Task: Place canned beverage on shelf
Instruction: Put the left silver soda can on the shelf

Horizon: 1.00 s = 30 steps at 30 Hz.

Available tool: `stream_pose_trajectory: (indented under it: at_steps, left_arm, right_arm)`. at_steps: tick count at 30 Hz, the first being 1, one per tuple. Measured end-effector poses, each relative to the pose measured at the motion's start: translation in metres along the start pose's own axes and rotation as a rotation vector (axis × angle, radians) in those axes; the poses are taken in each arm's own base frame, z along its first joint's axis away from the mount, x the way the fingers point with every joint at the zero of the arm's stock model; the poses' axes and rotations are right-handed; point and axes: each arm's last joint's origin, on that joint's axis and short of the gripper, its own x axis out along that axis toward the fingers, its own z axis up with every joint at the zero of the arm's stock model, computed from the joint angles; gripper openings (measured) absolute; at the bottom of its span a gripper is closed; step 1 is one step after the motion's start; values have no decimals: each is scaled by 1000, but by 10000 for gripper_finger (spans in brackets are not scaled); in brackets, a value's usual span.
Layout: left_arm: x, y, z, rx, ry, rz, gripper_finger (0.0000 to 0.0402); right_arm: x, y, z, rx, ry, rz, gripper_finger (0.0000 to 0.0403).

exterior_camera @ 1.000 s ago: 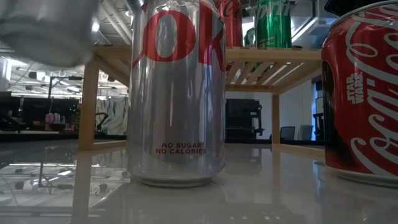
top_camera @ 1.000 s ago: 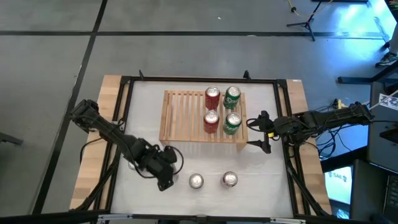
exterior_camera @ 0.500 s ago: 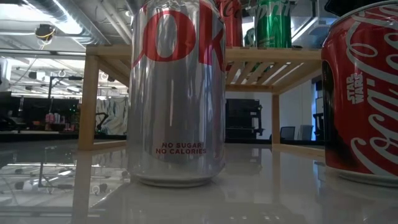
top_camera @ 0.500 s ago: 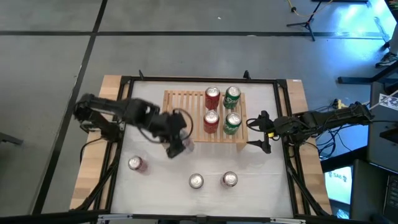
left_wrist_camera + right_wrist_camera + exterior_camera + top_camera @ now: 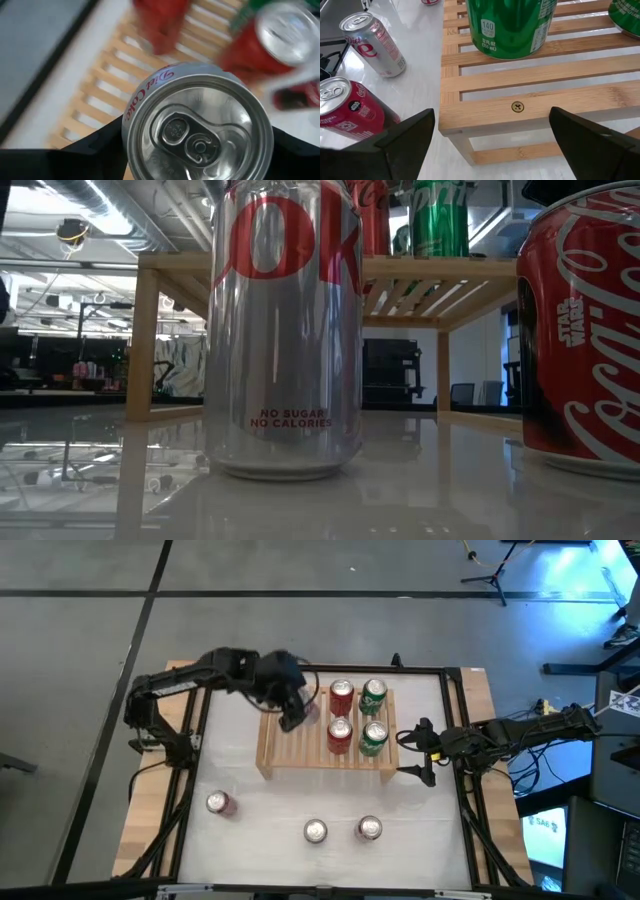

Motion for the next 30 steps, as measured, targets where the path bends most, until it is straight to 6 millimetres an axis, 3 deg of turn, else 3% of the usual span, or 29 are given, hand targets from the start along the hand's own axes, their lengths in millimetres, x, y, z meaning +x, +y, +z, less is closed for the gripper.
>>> stream_pose_trajectory:
  at_steps: [8, 17, 30]
  left_arm:
    - [28, 34, 19, 30, 3, 66, 284]
    - [63, 38, 25, 40, 72, 93, 284]
    - [65, 38, 26, 59, 70, 92, 298]
  right_arm:
    - [0, 0, 0, 0, 0, -1, 392]
    - [0, 0, 0, 0, 0, -1, 392]
    - [0, 0, 0, 0, 0, -1, 392]
